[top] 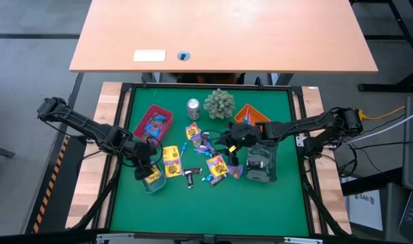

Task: Sort candy
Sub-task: Put the blue candy into the orange bin, then put the yellow candy into the blue transparent bin

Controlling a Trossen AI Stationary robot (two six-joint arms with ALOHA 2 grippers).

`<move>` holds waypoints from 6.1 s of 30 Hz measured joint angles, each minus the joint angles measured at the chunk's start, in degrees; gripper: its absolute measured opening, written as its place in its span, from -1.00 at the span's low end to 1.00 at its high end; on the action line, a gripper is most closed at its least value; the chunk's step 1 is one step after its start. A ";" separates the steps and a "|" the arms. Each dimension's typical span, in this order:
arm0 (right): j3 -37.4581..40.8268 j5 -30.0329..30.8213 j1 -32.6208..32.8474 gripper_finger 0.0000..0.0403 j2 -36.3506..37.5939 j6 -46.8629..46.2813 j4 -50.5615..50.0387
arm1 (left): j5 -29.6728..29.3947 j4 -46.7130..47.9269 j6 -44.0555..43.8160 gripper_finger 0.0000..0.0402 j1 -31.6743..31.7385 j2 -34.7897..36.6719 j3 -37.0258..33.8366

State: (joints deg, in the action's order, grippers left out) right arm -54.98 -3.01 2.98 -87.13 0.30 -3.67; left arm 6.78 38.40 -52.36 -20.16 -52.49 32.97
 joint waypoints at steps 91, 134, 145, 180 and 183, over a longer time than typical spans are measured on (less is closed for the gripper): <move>-0.63 4.34 0.00 -0.65 -24.33 -5.82 14.11 | -7.86 -5.06 0.42 -0.37 0.00 -0.02 0.00; -0.92 32.94 -6.55 -0.59 6.51 3.12 -35.19 | -30.27 -18.20 0.47 -0.37 -0.02 0.00 0.07; -0.90 33.44 -11.83 -0.59 6.16 3.02 -44.45 | -38.03 -21.89 8.63 -0.37 0.00 -0.35 0.07; -0.90 27.38 -12.02 0.07 6.14 2.99 -42.44 | -24.03 -31.29 22.97 -0.37 4.22 -20.53 0.00; -0.90 27.36 -12.02 0.07 6.14 2.99 -42.44 | -23.27 -28.76 23.06 -0.37 6.35 -21.04 0.00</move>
State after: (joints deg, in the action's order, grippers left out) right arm -55.88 24.36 -9.04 -80.99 3.29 -46.11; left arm -16.50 9.64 -29.30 -13.81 -73.53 32.97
